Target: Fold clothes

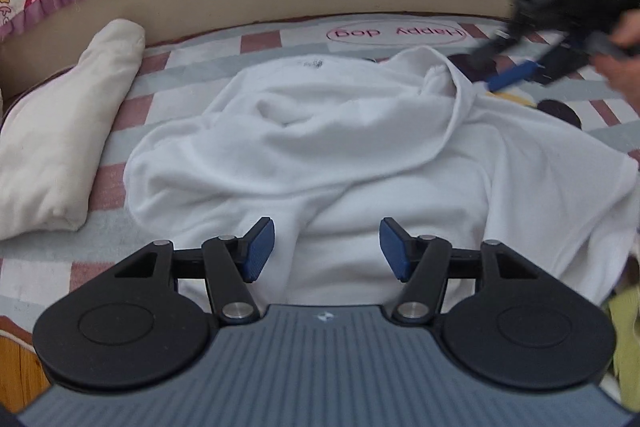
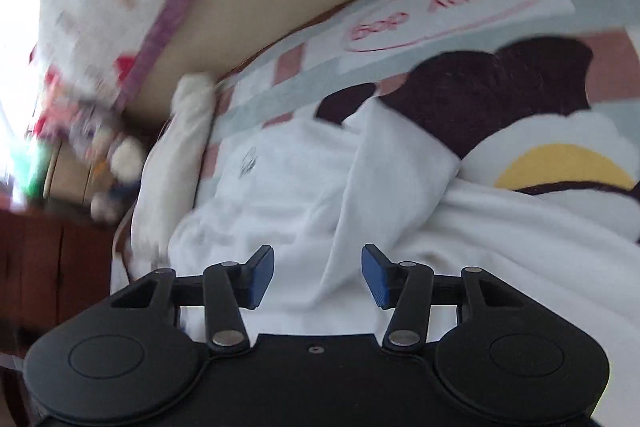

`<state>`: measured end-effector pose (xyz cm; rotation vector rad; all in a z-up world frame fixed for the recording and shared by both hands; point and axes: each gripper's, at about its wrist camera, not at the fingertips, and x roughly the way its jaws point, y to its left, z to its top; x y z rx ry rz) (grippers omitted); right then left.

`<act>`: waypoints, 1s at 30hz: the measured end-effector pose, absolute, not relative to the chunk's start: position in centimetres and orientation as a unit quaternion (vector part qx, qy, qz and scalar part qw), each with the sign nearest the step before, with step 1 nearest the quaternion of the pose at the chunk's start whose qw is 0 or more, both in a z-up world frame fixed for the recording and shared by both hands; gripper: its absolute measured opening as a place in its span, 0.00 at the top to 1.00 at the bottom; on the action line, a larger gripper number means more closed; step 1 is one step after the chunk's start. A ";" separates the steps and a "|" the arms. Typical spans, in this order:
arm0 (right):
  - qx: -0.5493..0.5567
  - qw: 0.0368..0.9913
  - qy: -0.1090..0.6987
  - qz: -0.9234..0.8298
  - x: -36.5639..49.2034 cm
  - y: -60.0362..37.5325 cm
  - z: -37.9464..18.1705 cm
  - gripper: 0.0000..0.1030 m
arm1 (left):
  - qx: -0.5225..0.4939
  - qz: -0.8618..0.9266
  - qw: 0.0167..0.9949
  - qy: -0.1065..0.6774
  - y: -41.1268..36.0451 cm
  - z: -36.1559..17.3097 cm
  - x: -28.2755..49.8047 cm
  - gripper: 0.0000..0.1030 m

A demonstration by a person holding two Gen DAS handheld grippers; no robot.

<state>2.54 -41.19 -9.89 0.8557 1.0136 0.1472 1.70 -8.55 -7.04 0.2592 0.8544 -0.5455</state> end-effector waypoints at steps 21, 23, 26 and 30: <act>0.358 0.846 0.390 0.067 2.3 -39.7 -14.9 0.84 | 0.163 -0.281 0.872 0.366 -14.7 -8.9 4.7 0.25; 0.359 0.863 0.344 0.089 1.4 -39.9 -12.9 0.85 | 0.163 -0.301 0.877 0.337 -14.8 -8.0 3.4 0.25; 0.358 0.870 0.306 0.146 0.8 -39.6 -10.1 0.86 | 0.151 -0.312 0.892 0.290 -14.7 -6.2 1.5 0.25; 0.371 0.843 0.289 0.263 -0.2 -38.2 -7.8 0.86 | 0.116 -0.324 0.899 0.271 -14.7 -4.7 0.6 0.18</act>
